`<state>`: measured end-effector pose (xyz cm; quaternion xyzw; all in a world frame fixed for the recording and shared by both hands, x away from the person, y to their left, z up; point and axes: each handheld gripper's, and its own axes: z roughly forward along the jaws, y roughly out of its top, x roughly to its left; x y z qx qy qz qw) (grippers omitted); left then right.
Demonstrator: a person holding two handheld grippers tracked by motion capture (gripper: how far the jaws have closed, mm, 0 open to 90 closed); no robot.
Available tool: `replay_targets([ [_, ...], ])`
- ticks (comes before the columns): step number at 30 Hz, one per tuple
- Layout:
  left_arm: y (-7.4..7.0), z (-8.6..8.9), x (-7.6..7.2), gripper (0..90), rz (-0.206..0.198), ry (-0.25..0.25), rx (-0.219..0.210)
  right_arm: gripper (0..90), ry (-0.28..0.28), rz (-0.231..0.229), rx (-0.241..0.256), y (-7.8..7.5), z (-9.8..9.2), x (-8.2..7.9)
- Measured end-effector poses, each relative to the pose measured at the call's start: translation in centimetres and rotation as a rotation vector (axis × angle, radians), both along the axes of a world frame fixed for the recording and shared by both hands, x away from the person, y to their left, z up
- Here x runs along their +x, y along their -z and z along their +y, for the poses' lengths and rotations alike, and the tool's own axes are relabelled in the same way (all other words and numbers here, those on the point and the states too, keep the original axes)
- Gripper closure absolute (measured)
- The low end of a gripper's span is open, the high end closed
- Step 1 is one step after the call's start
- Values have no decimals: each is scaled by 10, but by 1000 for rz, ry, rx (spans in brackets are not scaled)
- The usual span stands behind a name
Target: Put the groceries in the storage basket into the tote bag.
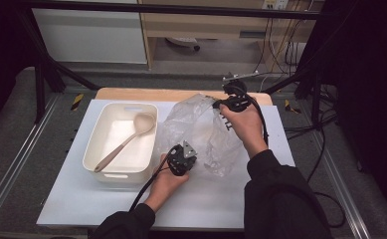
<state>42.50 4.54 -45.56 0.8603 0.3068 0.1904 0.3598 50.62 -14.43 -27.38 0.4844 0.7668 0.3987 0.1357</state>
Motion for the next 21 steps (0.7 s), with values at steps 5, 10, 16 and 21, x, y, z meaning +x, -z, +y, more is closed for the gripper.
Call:
replay_targets([
  [5, 0, 3, 4, 900, 0, -6, 0, 900, 8, -4, 3, -2, -9, -1],
  [10, -1, 4, 7, 900, -4, 0, 11, 900, 23, -1, 3, -4, -18, -2],
  [16, -1, 8, 10, 900, -8, -9, 27, 900, 36, 0, 1, -5, -26, -4],
  [21, -2, 10, 11, 900, 0, -18, 29, 900, 36, 6, -1, -4, -26, -3],
])
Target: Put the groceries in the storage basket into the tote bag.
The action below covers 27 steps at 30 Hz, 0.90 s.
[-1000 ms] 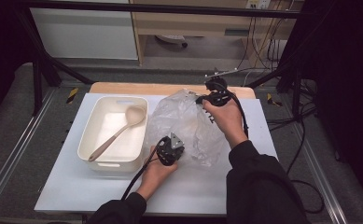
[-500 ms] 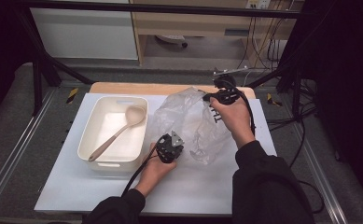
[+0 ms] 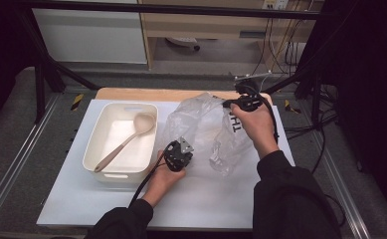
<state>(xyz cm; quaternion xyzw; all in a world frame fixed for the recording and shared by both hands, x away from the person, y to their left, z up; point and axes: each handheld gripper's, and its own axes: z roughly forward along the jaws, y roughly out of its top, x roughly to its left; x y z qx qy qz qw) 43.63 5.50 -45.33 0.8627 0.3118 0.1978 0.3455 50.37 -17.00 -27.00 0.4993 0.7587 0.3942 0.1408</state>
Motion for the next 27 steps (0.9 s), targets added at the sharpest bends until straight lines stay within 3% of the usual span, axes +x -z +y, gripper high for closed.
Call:
replay_targets([
  [10, -1, 3, 0, 900, 18, -12, -17, 900, -36, 22, 1, 9, 28, 7],
  [13, -4, 3, -3, 900, 36, -11, -51, 900, -36, 28, -4, 13, 34, 9],
  [17, -16, 3, -12, 900, 18, -13, -94, 900, -37, 32, -9, 15, 37, 8],
  [22, -33, 6, -31, 900, 13, 19, -158, 900, -41, 30, -11, 15, 38, 6],
  [27, -56, 12, -50, 900, 8, 44, -190, 900, -37, 34, -21, 18, 39, 5],
])
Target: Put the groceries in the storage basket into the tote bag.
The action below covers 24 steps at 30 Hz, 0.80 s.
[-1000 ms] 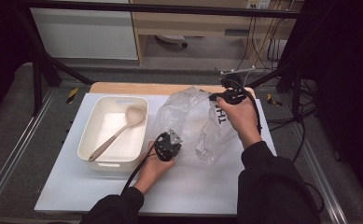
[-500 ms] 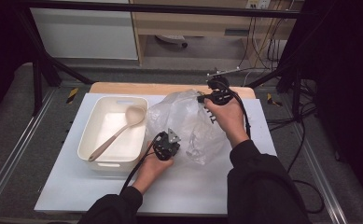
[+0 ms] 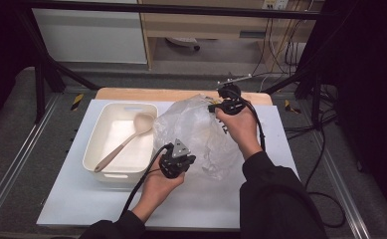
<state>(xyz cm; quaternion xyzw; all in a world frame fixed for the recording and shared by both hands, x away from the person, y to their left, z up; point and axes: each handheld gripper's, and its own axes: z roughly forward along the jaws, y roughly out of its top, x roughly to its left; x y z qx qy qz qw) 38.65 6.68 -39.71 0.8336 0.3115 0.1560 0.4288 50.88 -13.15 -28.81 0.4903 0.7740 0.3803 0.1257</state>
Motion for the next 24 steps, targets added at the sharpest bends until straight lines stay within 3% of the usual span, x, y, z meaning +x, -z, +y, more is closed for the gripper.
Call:
replay_targets([
  [5, -23, 12, -13, 900, 15, 26, -30, 900, -2, 6, -3, 2, 2, -2],
  [13, -49, 36, -19, 900, -19, 6, -56, 900, -6, 8, -8, 3, 3, -4],
  [21, -70, 59, -16, 899, -69, -21, -16, 900, -16, 17, -10, 9, 6, -7],
  [24, -75, 69, -14, 771, -88, -49, -6, 900, -18, 18, -11, 10, 6, -7],
])
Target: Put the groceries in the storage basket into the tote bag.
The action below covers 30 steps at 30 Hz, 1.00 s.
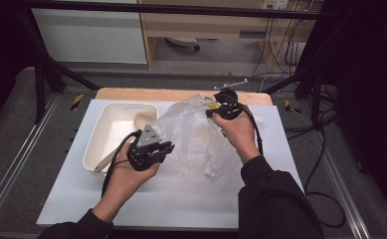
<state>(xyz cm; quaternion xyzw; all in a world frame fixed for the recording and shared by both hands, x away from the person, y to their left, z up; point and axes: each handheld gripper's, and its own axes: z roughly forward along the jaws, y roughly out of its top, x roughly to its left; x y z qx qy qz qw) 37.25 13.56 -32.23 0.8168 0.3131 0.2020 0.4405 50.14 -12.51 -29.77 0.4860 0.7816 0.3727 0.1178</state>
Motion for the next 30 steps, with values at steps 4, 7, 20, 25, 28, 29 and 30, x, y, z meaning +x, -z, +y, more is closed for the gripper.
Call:
replay_targets([
  [4, -4, 15, 3, 587, -12, -45, -16, 900, 0, 1, 1, 0, 0, -1],
  [7, -7, 26, 4, 448, -14, -72, -22, 900, -1, 2, 0, 0, 0, -1],
  [20, -16, 72, 18, 219, -37, -164, -34, 900, -10, 8, 2, 2, 1, -1],
  [25, -10, 89, 23, 174, -14, -185, -15, 900, -13, 10, 3, 3, 1, -2],
  [28, -6, 97, 26, 166, 2, -200, -9, 900, -14, 12, 4, 4, 0, -2],
  [29, -4, 100, 26, 162, 9, -206, -3, 900, -14, 13, 6, 4, 0, -2],
  [30, -3, 102, 27, 159, 12, -212, 1, 900, -14, 14, 5, 5, 0, -2],
])
